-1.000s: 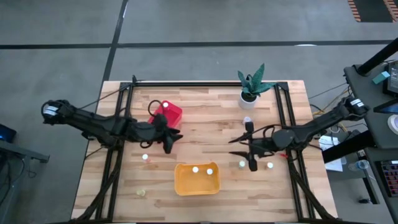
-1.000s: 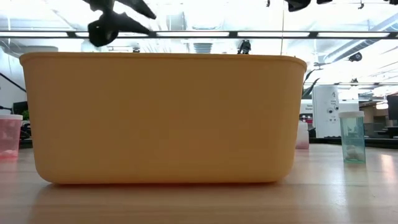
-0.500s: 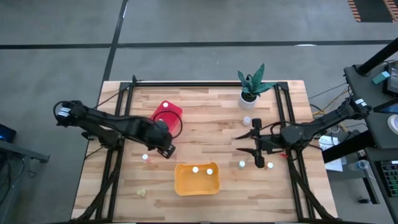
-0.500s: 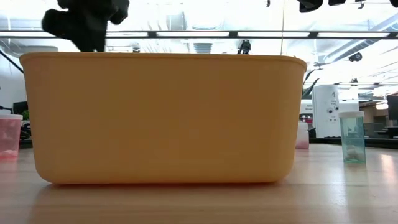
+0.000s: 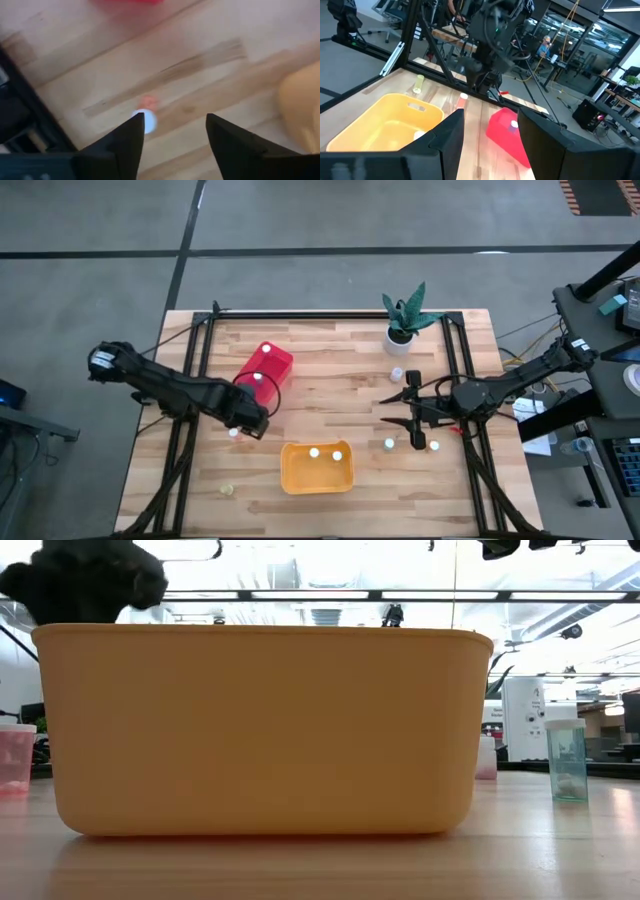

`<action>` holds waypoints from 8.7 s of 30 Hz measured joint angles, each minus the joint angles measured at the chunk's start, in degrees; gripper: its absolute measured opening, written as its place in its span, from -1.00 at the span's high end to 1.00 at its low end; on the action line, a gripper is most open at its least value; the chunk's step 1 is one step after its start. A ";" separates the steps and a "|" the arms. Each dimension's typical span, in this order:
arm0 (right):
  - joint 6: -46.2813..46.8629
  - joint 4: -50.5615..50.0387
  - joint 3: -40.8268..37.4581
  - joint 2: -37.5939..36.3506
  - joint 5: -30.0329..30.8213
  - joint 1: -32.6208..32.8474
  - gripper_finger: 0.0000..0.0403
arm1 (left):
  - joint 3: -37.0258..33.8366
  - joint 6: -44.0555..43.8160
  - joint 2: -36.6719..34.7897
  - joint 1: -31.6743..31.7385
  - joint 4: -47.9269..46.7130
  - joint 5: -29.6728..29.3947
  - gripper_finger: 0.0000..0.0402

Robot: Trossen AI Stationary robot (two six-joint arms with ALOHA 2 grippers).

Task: Pick and place medicine bottles into bin by pill shape (circle, oval)
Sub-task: Put the pink tablet bottle into the yellow bin, then put the white capsule bottle into the red bin

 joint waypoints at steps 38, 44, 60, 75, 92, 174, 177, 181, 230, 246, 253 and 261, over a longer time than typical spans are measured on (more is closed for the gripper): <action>-0.24 -0.41 0.00 0.20 0.19 -0.04 0.12 | -15.89 -2.92 0.02 -3.25 12.72 5.40 0.37; -0.24 -0.42 0.00 0.20 0.20 -0.04 0.12 | -15.89 -2.92 0.02 -3.21 12.55 6.11 0.54; -0.39 -0.46 0.00 0.20 0.22 -0.04 0.12 | 4.01 5.24 0.21 -3.14 7.95 7.02 0.51; -0.39 -0.46 0.00 0.20 0.22 -0.04 0.12 | 32.04 31.74 18.68 -3.10 6.36 3.63 0.51; -0.64 -0.46 0.00 0.20 0.22 -0.11 0.12 | 44.53 53.18 33.34 -6.92 -2.62 -0.93 0.51; -0.68 -0.48 -0.07 0.20 0.22 -0.11 0.12 | 35.09 59.07 37.85 -7.18 1.64 -6.03 0.11; -0.56 -0.47 -0.07 0.20 0.24 -0.11 0.12 | 35.53 60.19 36.45 -7.18 1.60 -5.95 0.11; 0.25 -0.46 -0.07 0.20 0.24 -0.11 0.12 | 35.54 61.84 33.98 -7.18 1.81 -6.10 0.11; 59.50 -62.28 19.04 6.27 7.63 -18.12 0.12 | 3.76 84.16 -4.59 -7.48 44.50 -34.93 0.11; 60.15 -66.55 18.64 17.09 4.17 -33.01 0.12 | 3.38 84.16 -4.24 -6.51 45.19 -34.89 0.11; 57.88 -66.17 18.62 23.44 2.62 -35.80 0.12 | 2.97 84.16 -4.24 -6.51 45.46 -34.88 0.11; 56.49 -64.32 18.62 25.07 1.01 -36.09 0.12 | 0.76 84.11 -4.24 -6.51 46.10 -34.88 0.11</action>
